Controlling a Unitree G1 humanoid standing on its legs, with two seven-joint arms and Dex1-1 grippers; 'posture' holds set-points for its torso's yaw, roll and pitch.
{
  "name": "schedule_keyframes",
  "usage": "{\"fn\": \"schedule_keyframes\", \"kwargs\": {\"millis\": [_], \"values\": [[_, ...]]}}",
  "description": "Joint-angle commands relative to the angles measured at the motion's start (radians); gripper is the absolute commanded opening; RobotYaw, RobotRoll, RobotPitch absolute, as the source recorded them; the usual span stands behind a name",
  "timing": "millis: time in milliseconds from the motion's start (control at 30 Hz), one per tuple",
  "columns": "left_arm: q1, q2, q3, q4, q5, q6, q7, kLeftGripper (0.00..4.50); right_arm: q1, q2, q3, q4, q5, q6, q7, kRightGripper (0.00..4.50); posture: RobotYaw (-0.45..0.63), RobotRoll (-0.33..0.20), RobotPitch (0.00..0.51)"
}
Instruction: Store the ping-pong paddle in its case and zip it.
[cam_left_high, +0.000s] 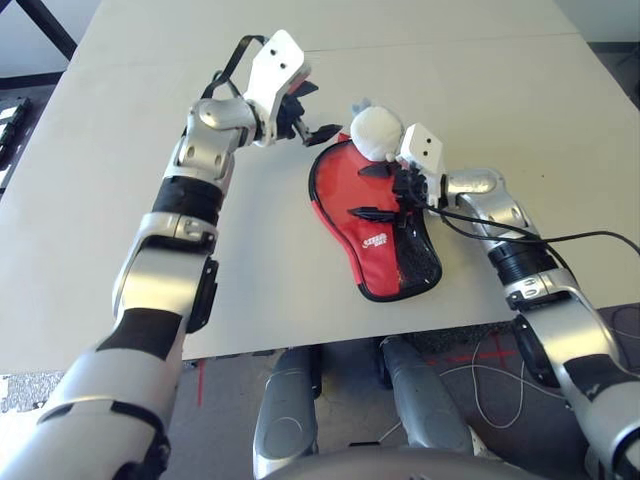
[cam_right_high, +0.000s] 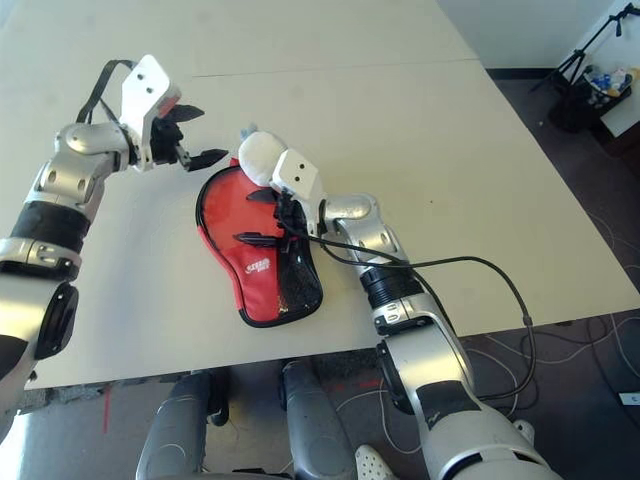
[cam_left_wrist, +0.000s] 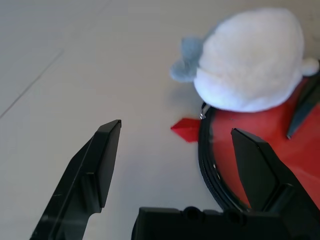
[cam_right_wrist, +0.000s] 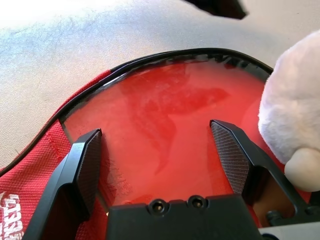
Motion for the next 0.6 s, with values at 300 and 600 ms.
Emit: {"fn": "schedule_keyframes", "kwargs": {"millis": [300, 600], "values": [[0.239, 0.091, 0.005, -0.333, -0.15, 0.152, -0.203, 4.47, 0.044, -0.009, 0.046, 0.06, -0.045, 0.026, 0.008, 4.5, -0.02, 0.0, 0.301], [0.301, 0.066, -0.009, -0.357, -0.181, 0.159, -0.195, 4.47, 0.042, -0.013, 0.047, 0.065, -0.047, 0.024, 0.011, 4.5, -0.02, 0.0, 0.302]]}}
